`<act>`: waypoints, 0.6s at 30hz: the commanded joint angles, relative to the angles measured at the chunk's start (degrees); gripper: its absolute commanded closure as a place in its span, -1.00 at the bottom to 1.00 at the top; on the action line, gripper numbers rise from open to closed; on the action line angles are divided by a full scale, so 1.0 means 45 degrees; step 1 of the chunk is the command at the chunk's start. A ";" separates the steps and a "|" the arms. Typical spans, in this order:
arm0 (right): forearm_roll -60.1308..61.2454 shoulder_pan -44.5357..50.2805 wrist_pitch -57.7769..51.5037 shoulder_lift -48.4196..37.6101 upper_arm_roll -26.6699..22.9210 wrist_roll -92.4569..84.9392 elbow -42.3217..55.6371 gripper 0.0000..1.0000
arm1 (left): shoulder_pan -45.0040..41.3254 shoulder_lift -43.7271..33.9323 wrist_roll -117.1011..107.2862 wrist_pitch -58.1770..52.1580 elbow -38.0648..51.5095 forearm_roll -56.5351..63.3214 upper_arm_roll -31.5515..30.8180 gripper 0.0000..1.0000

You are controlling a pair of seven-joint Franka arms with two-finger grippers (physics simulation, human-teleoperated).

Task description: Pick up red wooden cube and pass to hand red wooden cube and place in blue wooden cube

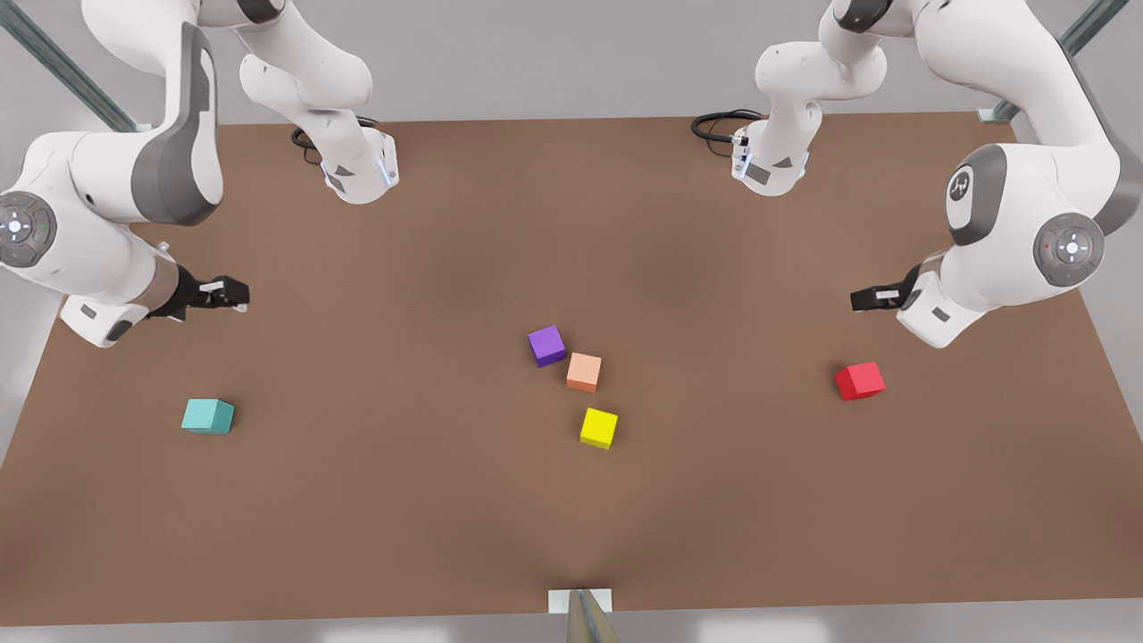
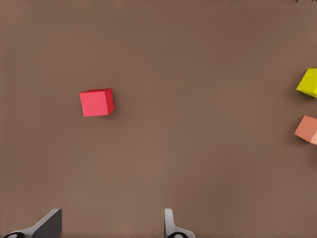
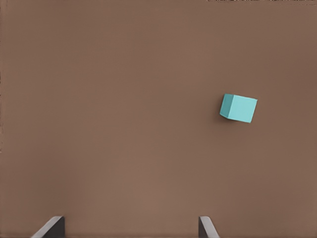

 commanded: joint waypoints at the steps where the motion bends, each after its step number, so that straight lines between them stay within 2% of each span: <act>1: 0.0000 0.0002 0.0059 -0.0001 0.0003 -0.0641 -0.0010 -1.00 | 0.0000 -0.0005 -0.0437 0.0097 0.0005 0.0008 -0.0002 -1.00; 3: 0.0019 0.0002 0.0039 0.0019 0.0022 -0.0641 -0.0010 -1.00 | 0.0019 0.0170 -0.0437 0.0175 -0.0015 0.0008 0.0017 -1.00; 4: 0.0058 0.0002 0.0039 0.0019 0.0022 -0.0641 -0.0010 -1.00 | 0.0195 0.1106 -0.0476 0.0388 0.0024 0.0086 0.0251 -1.00; 8: 0.0058 -0.0018 0.0078 0.0116 0.0022 -0.0661 -0.0049 -1.00 | 0.1015 0.3059 -0.0263 0.5778 -0.1519 -0.0655 0.1208 -1.00; 11: 0.0039 0.0002 0.0098 0.0175 0.0022 -0.0661 -0.0068 -1.00 | 0.1308 0.3354 0.0598 0.8709 -0.3315 -0.1105 0.1639 -1.00; 18: 0.0058 0.0002 0.0078 0.0155 0.0022 -0.0661 -0.0224 -1.00 | 0.1680 0.3627 0.1575 0.9745 -0.4448 -0.1125 0.1658 -1.00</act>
